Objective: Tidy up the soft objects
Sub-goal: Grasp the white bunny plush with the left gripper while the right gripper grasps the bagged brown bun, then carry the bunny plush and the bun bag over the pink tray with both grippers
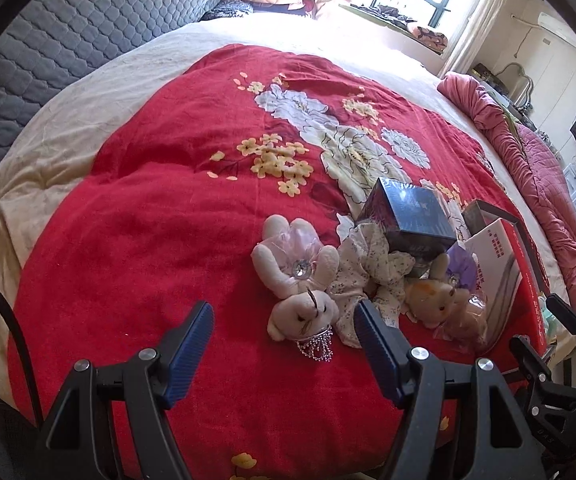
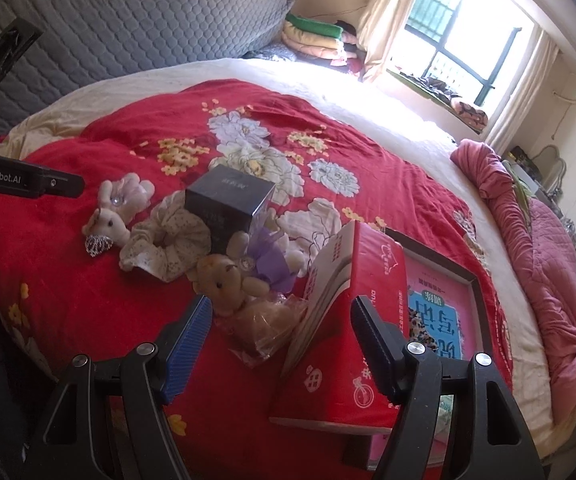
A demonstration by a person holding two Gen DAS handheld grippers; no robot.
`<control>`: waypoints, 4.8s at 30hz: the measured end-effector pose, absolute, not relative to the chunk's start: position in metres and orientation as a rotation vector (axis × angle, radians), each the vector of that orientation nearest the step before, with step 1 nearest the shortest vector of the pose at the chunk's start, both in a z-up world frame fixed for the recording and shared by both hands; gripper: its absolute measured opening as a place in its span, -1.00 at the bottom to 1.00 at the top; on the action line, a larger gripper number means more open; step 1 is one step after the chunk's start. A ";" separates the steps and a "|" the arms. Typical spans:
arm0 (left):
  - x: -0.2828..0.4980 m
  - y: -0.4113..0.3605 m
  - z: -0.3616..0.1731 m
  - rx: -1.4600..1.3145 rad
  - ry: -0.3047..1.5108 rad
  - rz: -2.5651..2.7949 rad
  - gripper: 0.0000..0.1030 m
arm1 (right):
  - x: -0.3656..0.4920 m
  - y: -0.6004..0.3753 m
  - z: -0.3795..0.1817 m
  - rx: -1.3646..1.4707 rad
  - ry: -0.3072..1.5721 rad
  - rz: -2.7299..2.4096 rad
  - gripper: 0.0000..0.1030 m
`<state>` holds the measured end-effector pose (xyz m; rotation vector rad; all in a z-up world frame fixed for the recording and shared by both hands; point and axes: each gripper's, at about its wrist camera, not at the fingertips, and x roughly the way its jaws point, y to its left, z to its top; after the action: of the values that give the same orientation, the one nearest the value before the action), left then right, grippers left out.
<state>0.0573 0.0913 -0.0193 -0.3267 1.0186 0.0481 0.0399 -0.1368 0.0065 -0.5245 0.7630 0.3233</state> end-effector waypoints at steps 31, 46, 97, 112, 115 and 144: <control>0.101 0.099 -0.076 -0.410 1.091 0.000 0.40 | 0.077 -0.097 -0.100 -0.943 0.842 0.244 0.29; 0.107 0.085 -0.078 -0.380 1.057 -0.085 -0.35 | 0.073 -0.101 -0.085 -0.854 0.808 0.265 0.13; 0.056 -0.110 0.078 -0.060 0.822 -0.284 -0.36 | 0.028 -0.269 0.077 -0.170 0.518 0.134 0.13; 0.086 -0.225 0.072 0.039 0.878 -0.475 -0.36 | 0.030 -0.412 0.069 0.016 0.554 -0.185 0.13; 0.096 -0.239 0.062 0.048 0.907 -0.487 -0.36 | 0.029 -0.424 0.065 0.039 0.555 -0.205 0.13; 0.169 -0.276 -0.019 0.033 1.173 -0.456 -0.32 | 0.059 -0.456 -0.013 0.067 0.947 -0.168 0.13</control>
<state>0.1694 -0.2762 -0.0189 0.0330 1.1735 -0.4558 0.0587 -0.4559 -0.0128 0.0670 0.9471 -0.1680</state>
